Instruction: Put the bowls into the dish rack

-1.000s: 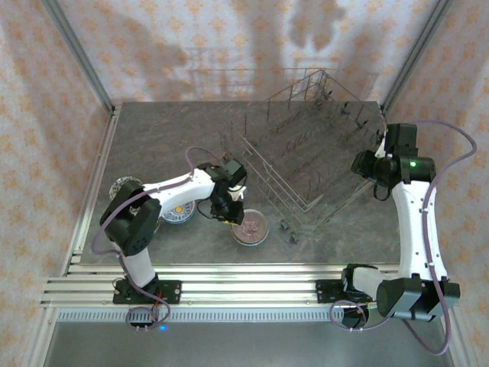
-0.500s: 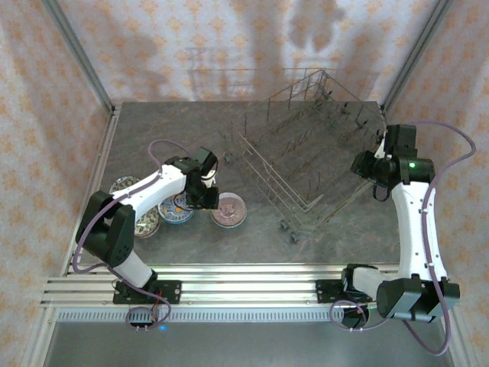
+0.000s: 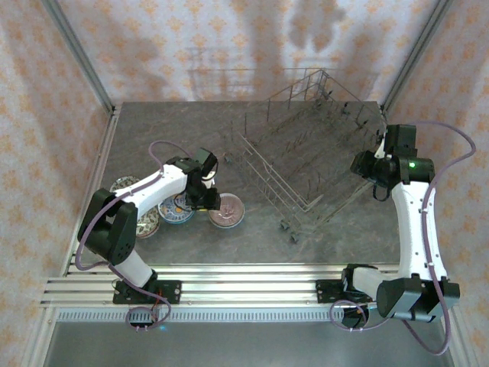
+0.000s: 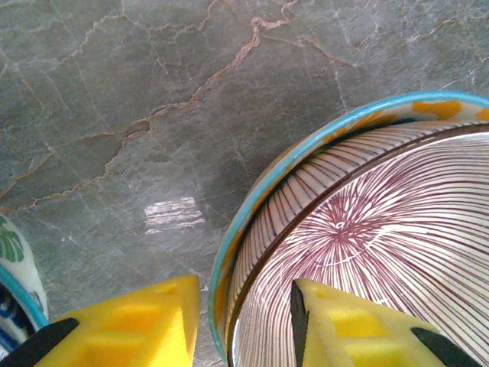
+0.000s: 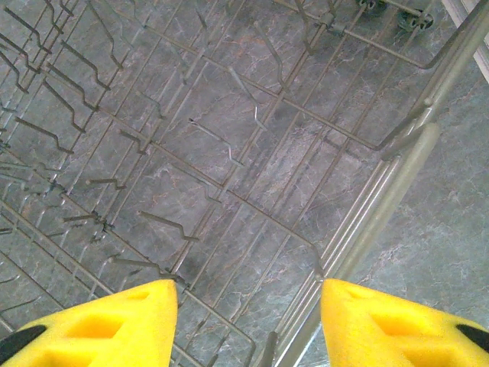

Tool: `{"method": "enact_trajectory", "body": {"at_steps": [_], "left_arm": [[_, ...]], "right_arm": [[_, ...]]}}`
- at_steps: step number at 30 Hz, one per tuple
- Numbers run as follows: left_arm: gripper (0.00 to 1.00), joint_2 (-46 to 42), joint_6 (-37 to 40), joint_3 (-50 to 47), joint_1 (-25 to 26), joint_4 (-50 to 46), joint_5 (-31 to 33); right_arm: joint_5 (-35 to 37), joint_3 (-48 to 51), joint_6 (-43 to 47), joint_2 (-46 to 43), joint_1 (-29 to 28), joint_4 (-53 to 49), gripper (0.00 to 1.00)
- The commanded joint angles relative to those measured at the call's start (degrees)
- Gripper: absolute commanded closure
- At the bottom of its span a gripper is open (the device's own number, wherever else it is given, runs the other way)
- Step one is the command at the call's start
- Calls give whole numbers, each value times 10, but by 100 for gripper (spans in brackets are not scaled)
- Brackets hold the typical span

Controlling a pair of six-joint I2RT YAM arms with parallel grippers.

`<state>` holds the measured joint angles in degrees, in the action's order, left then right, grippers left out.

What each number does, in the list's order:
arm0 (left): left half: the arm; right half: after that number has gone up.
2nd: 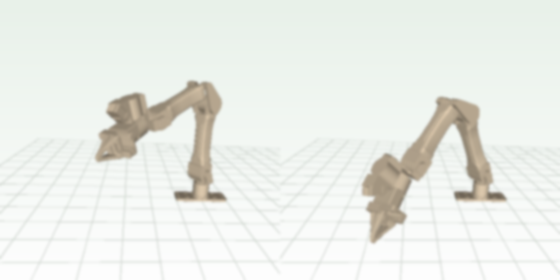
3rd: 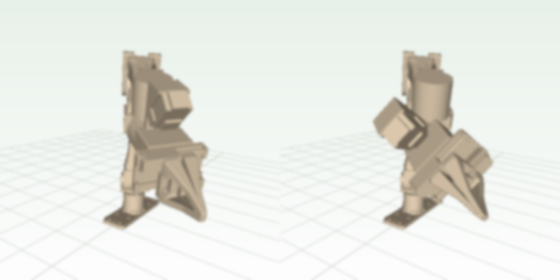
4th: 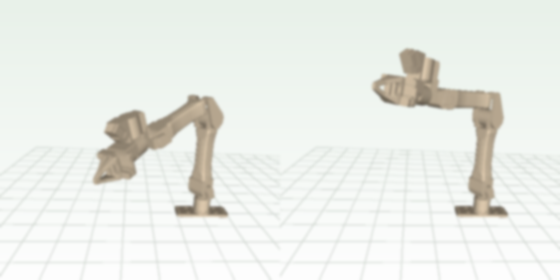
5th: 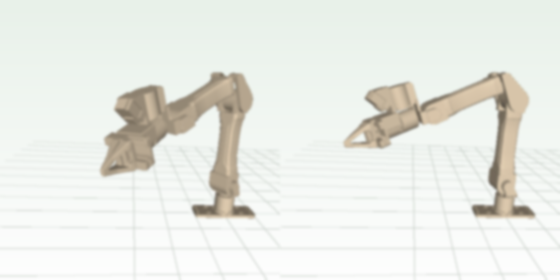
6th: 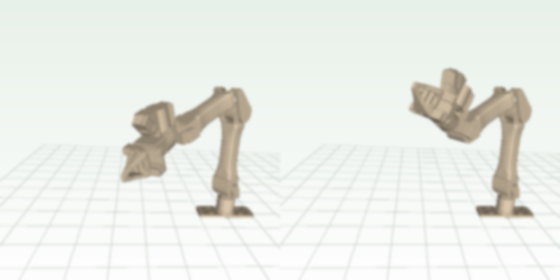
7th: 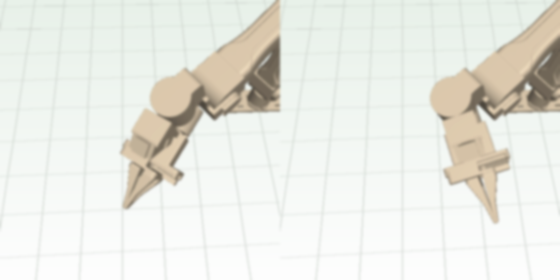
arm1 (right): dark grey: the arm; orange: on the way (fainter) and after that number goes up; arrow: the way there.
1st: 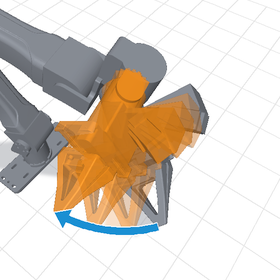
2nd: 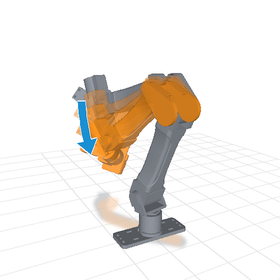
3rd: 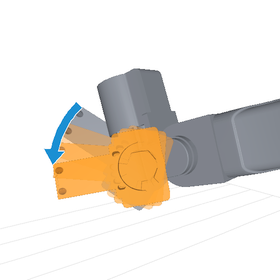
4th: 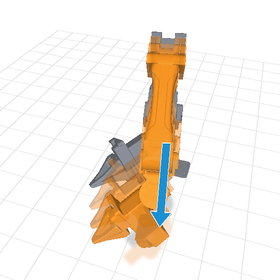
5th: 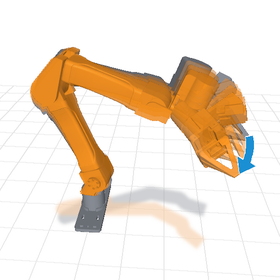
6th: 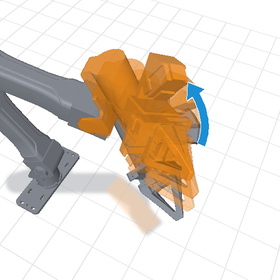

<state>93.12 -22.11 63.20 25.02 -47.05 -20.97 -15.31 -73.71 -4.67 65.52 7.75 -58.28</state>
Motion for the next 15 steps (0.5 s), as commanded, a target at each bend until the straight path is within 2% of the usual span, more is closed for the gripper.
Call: {"method": "enact_trajectory", "body": {"at_steps": [1, 15], "left_arm": [[61, -21, -11, 5, -2, -26, 23], [68, -7, -12, 20, 14, -36, 30]], "right_arm": [[1, -14, -7, 4, -2, 2, 48], [-2, 6, -4, 2, -2, 10, 48]]}}
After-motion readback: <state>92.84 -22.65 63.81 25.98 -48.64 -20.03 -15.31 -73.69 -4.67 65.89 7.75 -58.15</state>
